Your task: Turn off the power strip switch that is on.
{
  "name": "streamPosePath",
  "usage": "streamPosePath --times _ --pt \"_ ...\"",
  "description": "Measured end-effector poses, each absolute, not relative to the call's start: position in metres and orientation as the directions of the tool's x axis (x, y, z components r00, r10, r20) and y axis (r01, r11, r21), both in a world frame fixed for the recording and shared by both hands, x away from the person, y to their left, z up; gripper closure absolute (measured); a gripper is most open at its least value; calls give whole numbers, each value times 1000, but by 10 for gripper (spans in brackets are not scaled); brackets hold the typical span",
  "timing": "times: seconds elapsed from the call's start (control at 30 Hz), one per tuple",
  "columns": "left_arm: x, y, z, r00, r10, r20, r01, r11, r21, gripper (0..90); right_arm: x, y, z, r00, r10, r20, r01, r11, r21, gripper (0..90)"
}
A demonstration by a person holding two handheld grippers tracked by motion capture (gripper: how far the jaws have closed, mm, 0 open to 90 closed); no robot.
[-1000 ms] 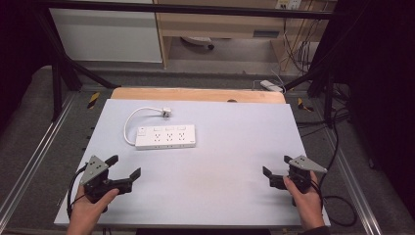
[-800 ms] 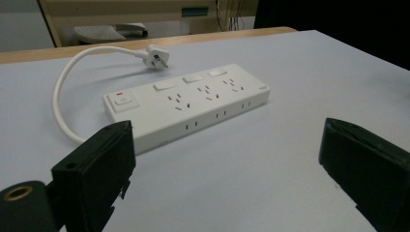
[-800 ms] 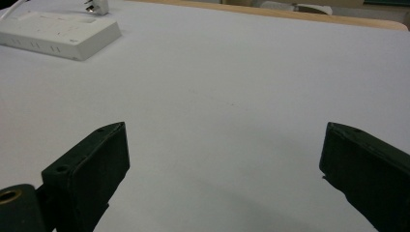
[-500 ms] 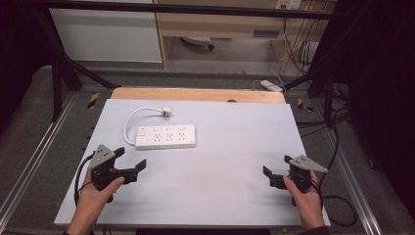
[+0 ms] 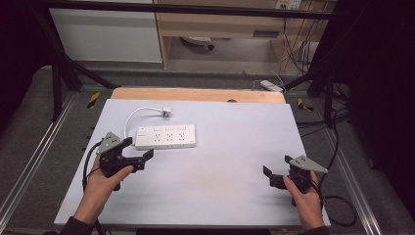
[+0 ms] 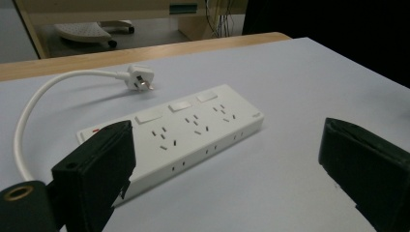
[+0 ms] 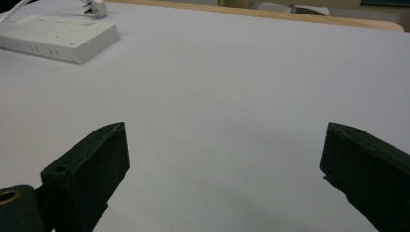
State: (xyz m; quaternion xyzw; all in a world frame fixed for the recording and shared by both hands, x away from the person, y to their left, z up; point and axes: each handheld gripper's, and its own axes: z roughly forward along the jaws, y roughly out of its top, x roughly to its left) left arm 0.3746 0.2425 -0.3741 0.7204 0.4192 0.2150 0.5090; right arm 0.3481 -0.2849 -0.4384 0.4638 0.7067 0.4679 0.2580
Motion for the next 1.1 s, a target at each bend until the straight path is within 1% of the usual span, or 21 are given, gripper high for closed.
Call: streamPosePath --times 0.17,0.43,0.57,0.9,1.1 --pt "388 232 -368 566 818 -105 380 -146 913 64 348 -285 -438 -440 895 73 414 130 901 37" --pt "412 220 -361 563 817 -127 394 -131 910 70 348 -286 -437 -437 896 79 406 118 906 37" --pt "422 215 -358 564 806 -178 411 -88 907 73 348 -286 -437 -436 896 84 406 112 907 37" --pt "442 196 -352 574 805 -150 396 -113 911 77 347 -286 -436 -443 893 82 400 115 909 35" --pt "454 183 -355 572 810 -130 384 -124 915 82 348 -286 -436 -447 890 87 404 115 907 39"
